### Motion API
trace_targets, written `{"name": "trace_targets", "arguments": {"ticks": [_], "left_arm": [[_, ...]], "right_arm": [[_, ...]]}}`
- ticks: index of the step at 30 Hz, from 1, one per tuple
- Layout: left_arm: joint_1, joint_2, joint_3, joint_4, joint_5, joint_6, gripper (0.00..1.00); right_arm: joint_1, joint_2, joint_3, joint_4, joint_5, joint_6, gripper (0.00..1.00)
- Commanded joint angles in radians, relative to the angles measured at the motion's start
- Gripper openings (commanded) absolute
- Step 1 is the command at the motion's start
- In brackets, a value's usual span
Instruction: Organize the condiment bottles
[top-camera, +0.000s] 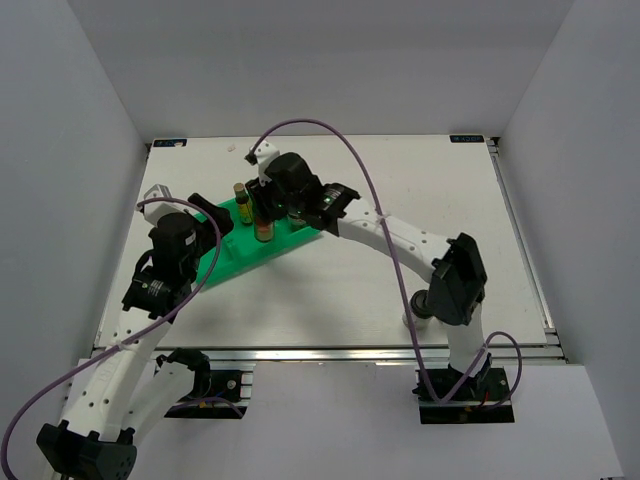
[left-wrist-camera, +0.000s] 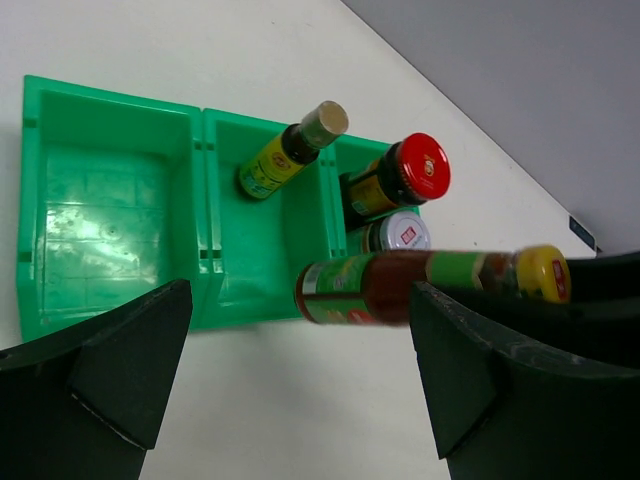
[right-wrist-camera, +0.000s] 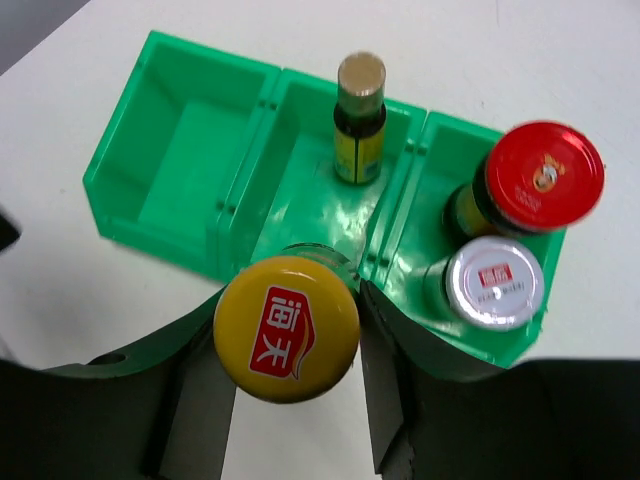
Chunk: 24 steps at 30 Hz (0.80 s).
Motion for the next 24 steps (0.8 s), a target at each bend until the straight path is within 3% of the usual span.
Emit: {"name": "trace_targets", "arguments": {"ticks": [1,7,20,22,24], "left_arm": [[0.002,0.000,-0.005,-0.029,-0.062,-0.014,0.98],[0.002,0.007,-0.006,-0.030,-0.093,-0.011,0.98],[0.002,0.026,-0.020,-0.016,-0.105,0.003,0.98],[0.002,0.030,-0.017,-0.012,-0.096,0.006,0.98],[0.002,0.036,-0.016,-0.012,-0.093,0.008,0.98]], "right_arm": [[0.005,0.047,0.169,0.178,0.043,-0.013,0.01],[0.005,0.150,0.212,0.286,0.067,-0.053,0.00],[0.005,0.305,0.240,0.342,0.092,-0.070,0.04],[0.005,0.314,0.240,0.339,0.098,-0.070,0.13],[0.005,0.310,0.238,0.332,0.085,-0.059,0.31]]}}
